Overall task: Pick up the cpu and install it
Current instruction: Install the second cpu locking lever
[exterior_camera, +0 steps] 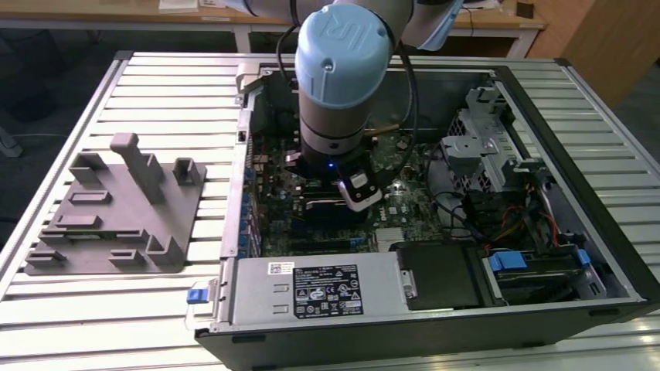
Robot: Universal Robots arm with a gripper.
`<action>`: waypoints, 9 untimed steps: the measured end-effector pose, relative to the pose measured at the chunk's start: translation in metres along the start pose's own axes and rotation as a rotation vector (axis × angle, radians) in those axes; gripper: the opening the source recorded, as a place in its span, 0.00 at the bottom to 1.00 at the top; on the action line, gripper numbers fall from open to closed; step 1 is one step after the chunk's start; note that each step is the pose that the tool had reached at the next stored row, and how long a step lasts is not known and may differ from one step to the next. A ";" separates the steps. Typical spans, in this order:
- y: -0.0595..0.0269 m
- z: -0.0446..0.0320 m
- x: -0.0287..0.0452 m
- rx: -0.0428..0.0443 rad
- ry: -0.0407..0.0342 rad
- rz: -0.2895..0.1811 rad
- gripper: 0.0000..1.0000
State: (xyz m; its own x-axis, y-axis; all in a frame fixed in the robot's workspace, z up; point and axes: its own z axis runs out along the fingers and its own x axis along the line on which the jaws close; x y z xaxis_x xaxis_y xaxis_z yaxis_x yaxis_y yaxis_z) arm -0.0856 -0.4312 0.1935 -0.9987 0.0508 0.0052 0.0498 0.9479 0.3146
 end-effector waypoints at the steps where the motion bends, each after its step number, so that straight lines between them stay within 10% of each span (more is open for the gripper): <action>1: -0.0002 0.0001 0.0001 -0.0030 0.0001 0.000 0.11; 9: -0.0018 0.0015 0.0007 -0.0237 0.0011 0.000 0.11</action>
State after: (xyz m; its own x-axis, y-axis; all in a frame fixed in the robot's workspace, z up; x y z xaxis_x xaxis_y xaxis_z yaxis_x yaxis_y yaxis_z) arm -0.0863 -0.4323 0.1915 -0.9987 0.0506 0.0064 0.0498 0.9402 0.3370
